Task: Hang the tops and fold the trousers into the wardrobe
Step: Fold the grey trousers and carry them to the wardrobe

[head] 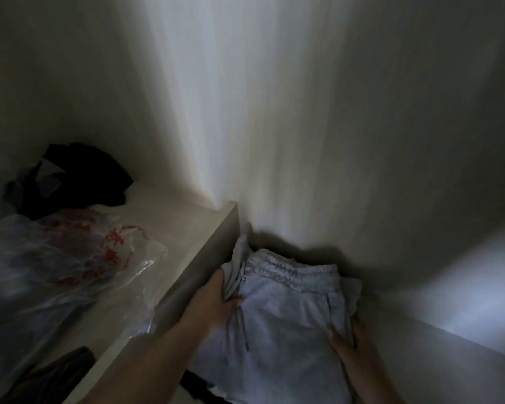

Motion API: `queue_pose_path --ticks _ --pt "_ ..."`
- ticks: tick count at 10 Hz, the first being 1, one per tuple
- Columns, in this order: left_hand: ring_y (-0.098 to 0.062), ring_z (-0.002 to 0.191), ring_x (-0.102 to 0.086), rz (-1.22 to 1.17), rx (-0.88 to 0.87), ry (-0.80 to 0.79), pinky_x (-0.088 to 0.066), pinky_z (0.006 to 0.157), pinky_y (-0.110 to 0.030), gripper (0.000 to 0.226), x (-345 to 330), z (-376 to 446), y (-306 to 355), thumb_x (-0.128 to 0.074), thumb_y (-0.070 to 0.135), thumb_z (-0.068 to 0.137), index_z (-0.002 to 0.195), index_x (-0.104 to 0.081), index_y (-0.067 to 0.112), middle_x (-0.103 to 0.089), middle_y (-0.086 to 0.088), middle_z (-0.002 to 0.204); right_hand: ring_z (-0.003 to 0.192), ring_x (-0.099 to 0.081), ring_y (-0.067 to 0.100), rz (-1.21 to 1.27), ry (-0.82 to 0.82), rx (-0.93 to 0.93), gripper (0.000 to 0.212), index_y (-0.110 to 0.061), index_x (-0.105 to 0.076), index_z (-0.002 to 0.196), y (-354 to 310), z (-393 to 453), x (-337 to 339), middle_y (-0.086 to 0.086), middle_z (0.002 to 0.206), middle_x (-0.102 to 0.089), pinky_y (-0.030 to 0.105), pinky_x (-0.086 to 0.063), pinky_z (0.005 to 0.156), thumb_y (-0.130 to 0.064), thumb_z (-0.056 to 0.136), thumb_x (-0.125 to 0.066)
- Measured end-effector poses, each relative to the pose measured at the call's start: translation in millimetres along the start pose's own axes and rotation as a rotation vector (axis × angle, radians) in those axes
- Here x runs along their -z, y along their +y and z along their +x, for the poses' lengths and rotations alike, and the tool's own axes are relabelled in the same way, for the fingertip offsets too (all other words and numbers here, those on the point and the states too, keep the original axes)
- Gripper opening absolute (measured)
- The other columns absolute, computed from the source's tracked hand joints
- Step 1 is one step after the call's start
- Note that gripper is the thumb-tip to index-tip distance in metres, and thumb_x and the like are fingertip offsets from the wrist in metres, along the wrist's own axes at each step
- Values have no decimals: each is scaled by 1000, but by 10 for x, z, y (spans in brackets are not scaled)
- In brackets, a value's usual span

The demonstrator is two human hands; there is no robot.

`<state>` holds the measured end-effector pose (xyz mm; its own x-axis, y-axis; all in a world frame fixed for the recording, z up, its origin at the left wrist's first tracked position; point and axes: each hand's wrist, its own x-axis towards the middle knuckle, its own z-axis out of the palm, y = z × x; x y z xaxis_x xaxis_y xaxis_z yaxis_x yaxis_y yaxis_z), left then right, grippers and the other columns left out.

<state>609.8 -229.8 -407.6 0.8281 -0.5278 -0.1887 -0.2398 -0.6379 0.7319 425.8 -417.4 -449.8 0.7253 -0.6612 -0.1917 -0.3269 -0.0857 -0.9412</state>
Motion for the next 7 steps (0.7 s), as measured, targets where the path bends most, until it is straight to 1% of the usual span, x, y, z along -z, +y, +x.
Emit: queue_pose_path --ticks 1,2,3,4,5,6,7 --pt "-18 125 -49 -80 52 38 -39 97 -22 62 -159 -33 -257 -69 22 86 139 -38 14 -51 -2 137 142 -25 26 -73 61 -94 83 -20 -34 144 140 88 -23 7 154 -29 43 -20 117 -51 73 -64" --pt "-19 131 -43 9 -43 177 -36 107 -29 69 -208 -78 -384 -71 22 83 143 -37 15 -46 -3 142 120 -57 19 -142 272 121 60 -7 -52 132 854 323 145 21 137 -49 24 -13 115 -20 78 -75" --pt "-25 134 -37 294 -392 399 -30 109 -34 63 -202 -133 -333 -63 31 81 138 -43 12 -40 -9 144 69 -50 -31 -985 -513 790 45 -55 -60 100 1122 515 232 23 133 -51 21 -23 111 -29 68 -77" --pt "-31 133 -41 556 -755 273 -29 105 -49 62 -331 -128 -249 -58 39 77 132 -53 10 -46 -14 142 142 -18 2 -729 288 775 46 -34 -35 138 390 35 -186 4 146 -30 25 -15 113 -38 92 -38" --pt "-27 136 -37 764 -761 167 -25 108 -49 63 -519 -42 -260 -59 47 76 131 -58 16 -49 -10 142 135 -40 23 -866 176 1087 34 -30 -49 128 -89 -44 -481 1 149 -34 44 -30 104 -30 98 -32" --pt "-28 140 -28 773 -682 114 -15 112 -47 75 -587 42 -237 -58 57 71 135 -54 19 -45 -12 145 144 -22 18 -1030 229 827 51 -27 -53 119 14 199 -507 2 150 -34 44 -21 105 -41 70 -50" --pt "-30 138 -31 818 -642 43 -17 109 -50 93 -580 142 -229 -55 71 63 141 -42 22 -42 -13 147 147 -3 16 -1111 170 734 89 -26 -48 129 277 331 -383 5 153 -30 52 -15 107 -65 49 -53"
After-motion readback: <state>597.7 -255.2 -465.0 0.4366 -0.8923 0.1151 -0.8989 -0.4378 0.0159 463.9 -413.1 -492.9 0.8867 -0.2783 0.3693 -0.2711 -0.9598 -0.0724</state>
